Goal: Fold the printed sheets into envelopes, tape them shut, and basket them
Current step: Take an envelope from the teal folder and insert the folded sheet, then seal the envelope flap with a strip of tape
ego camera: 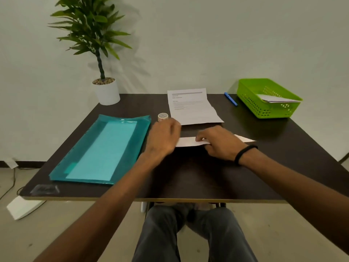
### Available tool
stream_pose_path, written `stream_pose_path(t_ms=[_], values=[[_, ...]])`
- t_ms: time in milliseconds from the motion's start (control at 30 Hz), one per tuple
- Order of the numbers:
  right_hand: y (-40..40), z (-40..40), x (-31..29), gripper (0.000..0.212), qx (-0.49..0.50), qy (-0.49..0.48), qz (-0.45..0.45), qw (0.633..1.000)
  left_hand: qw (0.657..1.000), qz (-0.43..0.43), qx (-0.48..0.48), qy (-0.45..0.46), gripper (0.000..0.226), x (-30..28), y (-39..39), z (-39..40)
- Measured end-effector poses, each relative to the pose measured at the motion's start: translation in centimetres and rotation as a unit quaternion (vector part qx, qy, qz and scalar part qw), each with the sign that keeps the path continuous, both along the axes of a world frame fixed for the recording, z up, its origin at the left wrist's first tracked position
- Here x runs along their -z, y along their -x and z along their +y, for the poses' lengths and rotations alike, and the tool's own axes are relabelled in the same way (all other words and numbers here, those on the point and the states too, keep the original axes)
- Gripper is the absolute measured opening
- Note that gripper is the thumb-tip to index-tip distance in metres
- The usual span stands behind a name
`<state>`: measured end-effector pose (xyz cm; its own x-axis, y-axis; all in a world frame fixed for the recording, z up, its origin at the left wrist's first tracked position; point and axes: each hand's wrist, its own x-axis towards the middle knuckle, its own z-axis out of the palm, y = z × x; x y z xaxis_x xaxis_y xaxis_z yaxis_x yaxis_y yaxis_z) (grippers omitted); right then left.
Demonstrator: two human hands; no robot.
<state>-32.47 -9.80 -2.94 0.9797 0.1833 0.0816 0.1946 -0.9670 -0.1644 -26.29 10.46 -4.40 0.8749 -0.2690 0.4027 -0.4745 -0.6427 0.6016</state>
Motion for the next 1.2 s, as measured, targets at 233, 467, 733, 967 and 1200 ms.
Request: stream_pose_path(t_ms=[233, 467, 733, 967, 1200], values=[[2.3, -0.2, 4.2, 0.056, -0.006, -0.071, 0.016, 0.997, 0.959, 0.113, 0.066, -0.253, 0.054, 3.7, 2.8, -3.3], [2.8, 0.1, 6.0, 0.056, 0.026, -0.098, 0.03, 0.994, 0.936, 0.078, 0.063, -0.338, 0.064, 5.7, 2.3, -3.3], [1.0, 0.3, 7.0, 0.072, 0.122, 0.0, 0.053, 0.991, 0.933, 0.088, 0.038, -0.348, 0.072, 6.1, 0.8, -2.8], [1.4, -3.0, 6.7, 0.078, 0.174, 0.012, 0.062, 0.983, 0.934, 0.126, -0.019, -0.334, 0.087, 6.3, 0.9, -1.5], [2.2, -5.2, 6.9, 0.083, 0.198, 0.001, 0.052, 0.979, 0.928, 0.156, -0.035, -0.336, 0.087, 5.5, 1.5, -0.9]])
